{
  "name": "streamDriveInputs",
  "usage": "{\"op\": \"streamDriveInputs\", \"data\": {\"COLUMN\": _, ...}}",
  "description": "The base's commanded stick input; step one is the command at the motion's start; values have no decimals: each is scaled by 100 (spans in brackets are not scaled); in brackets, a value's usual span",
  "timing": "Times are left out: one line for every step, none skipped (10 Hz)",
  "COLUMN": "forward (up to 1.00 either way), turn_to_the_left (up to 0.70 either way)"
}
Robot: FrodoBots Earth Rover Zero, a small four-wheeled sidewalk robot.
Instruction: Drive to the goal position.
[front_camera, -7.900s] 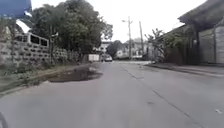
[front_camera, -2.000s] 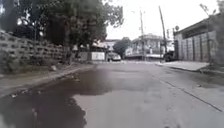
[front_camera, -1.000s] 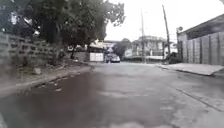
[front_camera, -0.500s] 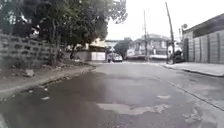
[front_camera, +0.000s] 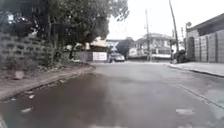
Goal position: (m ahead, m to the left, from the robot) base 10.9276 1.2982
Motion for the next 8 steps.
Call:
{"op": "streamDriveInputs", "data": {"forward": 100, "turn_to_the_left": 0}}
{"op": "streamDriveInputs", "data": {"forward": 100, "turn_to_the_left": 0}}
{"op": "streamDriveInputs", "data": {"forward": 100, "turn_to_the_left": 0}}
{"op": "streamDriveInputs", "data": {"forward": 100, "turn_to_the_left": 0}}
{"op": "streamDriveInputs", "data": {"forward": 100, "turn_to_the_left": 0}}
{"op": "streamDriveInputs", "data": {"forward": 100, "turn_to_the_left": 0}}
{"op": "streamDriveInputs", "data": {"forward": 100, "turn_to_the_left": 0}}
{"op": "streamDriveInputs", "data": {"forward": 100, "turn_to_the_left": 0}}
